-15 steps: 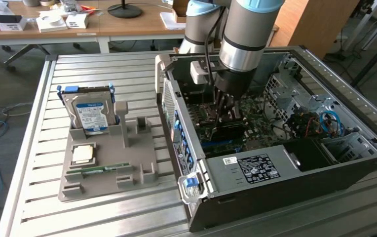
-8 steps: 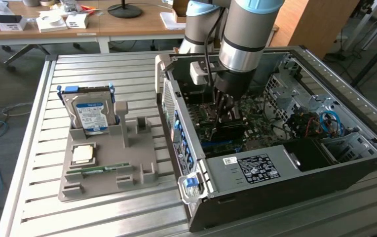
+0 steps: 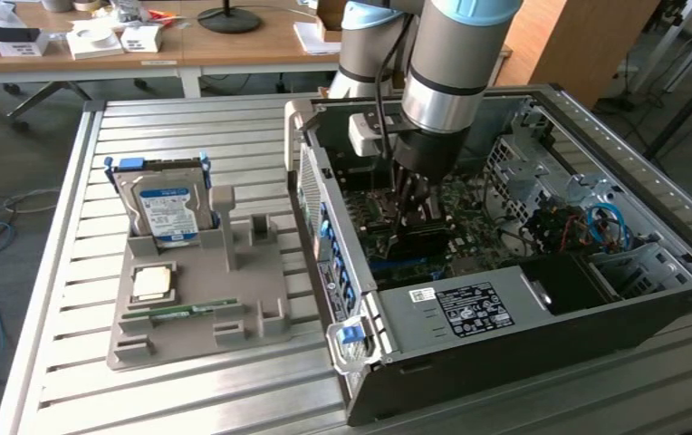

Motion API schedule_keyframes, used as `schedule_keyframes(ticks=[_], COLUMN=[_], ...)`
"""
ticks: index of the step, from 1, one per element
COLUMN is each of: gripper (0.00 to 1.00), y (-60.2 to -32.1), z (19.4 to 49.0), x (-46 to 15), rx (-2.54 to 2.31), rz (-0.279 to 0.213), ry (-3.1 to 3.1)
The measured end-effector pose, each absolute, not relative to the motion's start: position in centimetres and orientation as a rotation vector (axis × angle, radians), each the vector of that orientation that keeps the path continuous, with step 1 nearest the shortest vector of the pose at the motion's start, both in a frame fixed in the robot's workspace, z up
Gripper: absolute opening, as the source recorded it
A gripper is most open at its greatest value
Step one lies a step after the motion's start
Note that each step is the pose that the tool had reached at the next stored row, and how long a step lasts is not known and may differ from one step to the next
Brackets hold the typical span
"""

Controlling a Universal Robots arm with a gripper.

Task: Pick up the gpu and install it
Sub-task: 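Press down on the gpu until it lock into place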

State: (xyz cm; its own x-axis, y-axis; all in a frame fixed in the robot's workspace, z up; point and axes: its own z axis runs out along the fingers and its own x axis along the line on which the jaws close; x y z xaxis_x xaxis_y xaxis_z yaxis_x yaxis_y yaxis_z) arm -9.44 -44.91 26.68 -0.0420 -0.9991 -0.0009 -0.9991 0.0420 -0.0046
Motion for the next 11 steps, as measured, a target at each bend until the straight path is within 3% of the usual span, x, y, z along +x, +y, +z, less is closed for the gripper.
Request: schedule_keyframes(ticks=[11], gripper=[0.11], y=[-44.93], z=[26.58], x=[-9.45], rx=[-2.172], rz=[-0.004], ry=[2.265])
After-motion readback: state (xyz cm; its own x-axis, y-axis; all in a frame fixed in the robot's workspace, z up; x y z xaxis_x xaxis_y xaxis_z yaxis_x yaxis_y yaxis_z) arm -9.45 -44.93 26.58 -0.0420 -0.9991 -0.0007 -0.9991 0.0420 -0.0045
